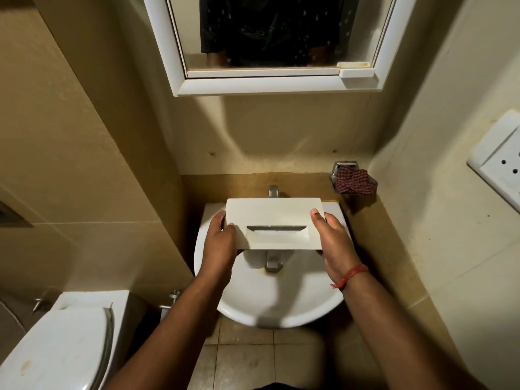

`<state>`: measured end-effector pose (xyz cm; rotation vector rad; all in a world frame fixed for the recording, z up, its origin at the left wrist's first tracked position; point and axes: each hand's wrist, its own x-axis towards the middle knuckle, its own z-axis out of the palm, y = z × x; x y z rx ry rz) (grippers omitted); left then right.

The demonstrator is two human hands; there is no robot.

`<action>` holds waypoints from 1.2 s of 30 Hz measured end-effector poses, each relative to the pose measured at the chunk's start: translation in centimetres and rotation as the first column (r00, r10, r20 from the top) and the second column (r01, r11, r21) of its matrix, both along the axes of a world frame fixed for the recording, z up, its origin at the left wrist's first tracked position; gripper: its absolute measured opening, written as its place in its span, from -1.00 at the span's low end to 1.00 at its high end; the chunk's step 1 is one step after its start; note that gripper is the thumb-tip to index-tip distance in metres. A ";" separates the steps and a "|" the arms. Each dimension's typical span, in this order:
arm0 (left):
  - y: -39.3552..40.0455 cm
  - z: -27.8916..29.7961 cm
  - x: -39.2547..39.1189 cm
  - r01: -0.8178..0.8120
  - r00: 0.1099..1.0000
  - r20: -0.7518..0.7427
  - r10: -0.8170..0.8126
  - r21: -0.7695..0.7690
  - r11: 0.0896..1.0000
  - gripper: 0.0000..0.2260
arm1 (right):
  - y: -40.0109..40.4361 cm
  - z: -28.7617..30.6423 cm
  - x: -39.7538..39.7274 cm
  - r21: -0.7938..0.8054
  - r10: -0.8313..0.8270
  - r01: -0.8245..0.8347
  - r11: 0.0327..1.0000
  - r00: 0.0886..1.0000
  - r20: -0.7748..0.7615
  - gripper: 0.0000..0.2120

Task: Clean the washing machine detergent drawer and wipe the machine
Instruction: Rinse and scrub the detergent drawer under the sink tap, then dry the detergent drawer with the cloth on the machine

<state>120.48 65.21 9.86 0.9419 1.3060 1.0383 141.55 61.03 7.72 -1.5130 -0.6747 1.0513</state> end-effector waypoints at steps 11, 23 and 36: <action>1.3 -0.1 0.7 -0.096 0.989 0.099 0.106 -0.098 0.991 -0.62 | 2.0 0.6 4.6 -0.092 0.191 -0.171 0.981 0.941 0.280 -0.44; 1.3 -0.6 1.6 -0.152 0.972 0.158 0.172 -0.133 0.979 -0.62 | 12.2 -0.3 14.5 -0.531 0.533 0.069 0.844 -0.199 0.822 -0.52; 1.7 0.3 -1.5 -0.084 0.978 0.182 0.104 -0.118 0.989 -0.61 | 10.3 4.2 14.9 -0.576 0.540 -0.097 0.812 -0.251 0.803 -0.58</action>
